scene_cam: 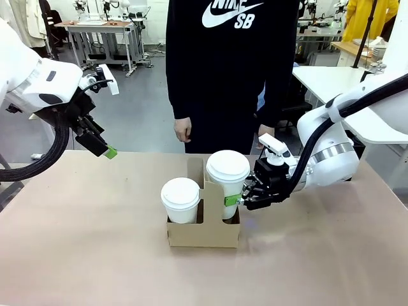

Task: Pour a drink into a cup and package it in a carrier.
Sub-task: Insert the held 600 ml Paper Cup into the Cup Carrier.

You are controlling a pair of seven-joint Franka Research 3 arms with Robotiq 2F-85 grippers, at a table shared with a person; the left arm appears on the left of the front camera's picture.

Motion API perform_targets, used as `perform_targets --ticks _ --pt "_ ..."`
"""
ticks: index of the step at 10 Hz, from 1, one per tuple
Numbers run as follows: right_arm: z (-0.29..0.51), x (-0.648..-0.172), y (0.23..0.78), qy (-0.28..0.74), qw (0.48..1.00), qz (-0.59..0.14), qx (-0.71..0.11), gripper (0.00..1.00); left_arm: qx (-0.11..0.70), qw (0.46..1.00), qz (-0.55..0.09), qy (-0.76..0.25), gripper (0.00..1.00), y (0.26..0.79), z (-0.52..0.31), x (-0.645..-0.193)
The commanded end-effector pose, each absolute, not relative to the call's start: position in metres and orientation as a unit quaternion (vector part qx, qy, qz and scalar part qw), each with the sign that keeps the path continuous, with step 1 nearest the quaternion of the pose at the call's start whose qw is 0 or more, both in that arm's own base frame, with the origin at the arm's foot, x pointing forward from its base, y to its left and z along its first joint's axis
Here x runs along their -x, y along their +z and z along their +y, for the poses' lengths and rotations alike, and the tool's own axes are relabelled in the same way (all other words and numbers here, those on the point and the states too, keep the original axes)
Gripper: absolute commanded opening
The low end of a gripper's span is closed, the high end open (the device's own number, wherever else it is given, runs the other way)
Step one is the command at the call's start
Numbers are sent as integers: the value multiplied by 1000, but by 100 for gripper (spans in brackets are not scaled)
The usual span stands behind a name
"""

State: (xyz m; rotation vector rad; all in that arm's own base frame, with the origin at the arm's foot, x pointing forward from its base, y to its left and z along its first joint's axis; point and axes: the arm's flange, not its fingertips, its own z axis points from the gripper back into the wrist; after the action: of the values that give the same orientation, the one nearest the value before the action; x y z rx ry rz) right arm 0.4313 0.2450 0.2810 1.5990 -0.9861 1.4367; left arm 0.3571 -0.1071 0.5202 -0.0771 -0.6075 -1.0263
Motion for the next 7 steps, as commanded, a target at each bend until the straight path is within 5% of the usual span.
perform_targets --ticks 1,7 --pt "241 -416 276 582 384 -398 -596 80 40 830 -288 -476 100 521 -108 -355" --pt "243 -413 277 570 389 -403 -601 80 40 830 -288 -476 100 521 -108 -355"
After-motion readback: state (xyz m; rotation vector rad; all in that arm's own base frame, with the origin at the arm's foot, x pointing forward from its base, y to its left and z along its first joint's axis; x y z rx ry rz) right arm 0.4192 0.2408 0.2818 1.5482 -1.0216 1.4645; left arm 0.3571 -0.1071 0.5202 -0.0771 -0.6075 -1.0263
